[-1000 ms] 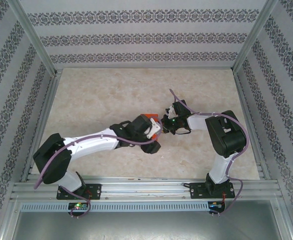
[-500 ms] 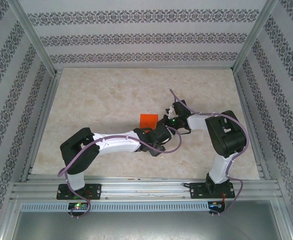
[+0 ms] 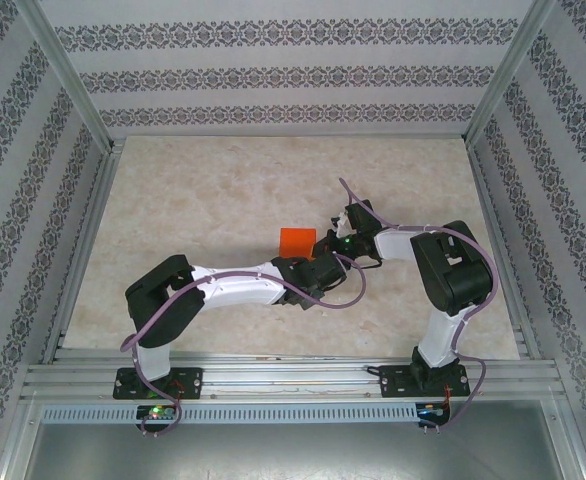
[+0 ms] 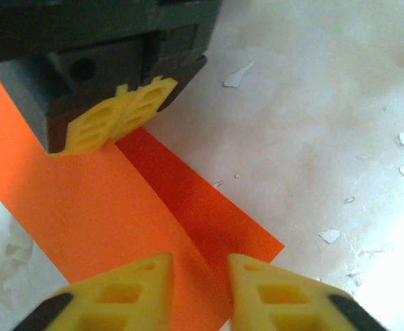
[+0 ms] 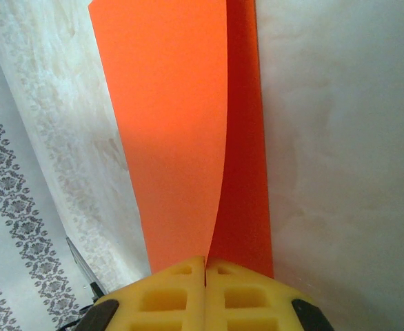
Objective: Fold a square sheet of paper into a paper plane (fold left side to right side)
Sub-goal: Fold the triangle a second time at the center of the table.
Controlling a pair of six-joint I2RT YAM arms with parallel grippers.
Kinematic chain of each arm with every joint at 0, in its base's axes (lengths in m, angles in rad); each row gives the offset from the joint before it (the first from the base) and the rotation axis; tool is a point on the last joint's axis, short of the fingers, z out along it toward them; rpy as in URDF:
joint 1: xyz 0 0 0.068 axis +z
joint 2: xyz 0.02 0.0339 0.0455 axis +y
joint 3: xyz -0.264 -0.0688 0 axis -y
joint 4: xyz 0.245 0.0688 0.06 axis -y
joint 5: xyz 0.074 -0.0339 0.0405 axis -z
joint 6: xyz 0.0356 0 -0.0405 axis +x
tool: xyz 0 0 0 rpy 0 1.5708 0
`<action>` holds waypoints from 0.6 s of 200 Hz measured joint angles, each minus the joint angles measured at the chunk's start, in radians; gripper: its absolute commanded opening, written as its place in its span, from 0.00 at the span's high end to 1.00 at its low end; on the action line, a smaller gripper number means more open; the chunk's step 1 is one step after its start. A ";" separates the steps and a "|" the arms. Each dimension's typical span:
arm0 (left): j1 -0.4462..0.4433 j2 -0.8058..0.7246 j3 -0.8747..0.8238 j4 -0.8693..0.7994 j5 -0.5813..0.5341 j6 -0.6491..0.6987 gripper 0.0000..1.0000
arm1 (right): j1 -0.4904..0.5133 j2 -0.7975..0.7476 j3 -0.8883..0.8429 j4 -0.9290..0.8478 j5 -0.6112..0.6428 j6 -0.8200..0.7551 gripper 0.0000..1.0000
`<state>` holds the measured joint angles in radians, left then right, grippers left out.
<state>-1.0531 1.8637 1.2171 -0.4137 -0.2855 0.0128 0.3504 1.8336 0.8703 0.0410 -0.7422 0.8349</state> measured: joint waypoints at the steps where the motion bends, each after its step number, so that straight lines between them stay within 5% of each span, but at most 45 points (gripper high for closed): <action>1: 0.000 0.000 0.000 0.000 0.000 0.000 0.86 | 0.000 0.000 0.000 0.000 0.000 0.000 0.99; 27: 0.000 0.000 0.000 0.000 0.000 -0.012 1.00 | -0.002 0.000 0.005 -0.012 0.000 -0.003 0.96; 120: 0.093 -0.120 0.000 0.001 0.198 -0.136 1.00 | -0.070 -0.213 -0.011 -0.048 0.068 -0.076 0.66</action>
<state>-0.9600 1.7435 1.2171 -0.4126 -0.0879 -0.1230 0.2802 1.6207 0.8597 -0.0071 -0.6743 0.7589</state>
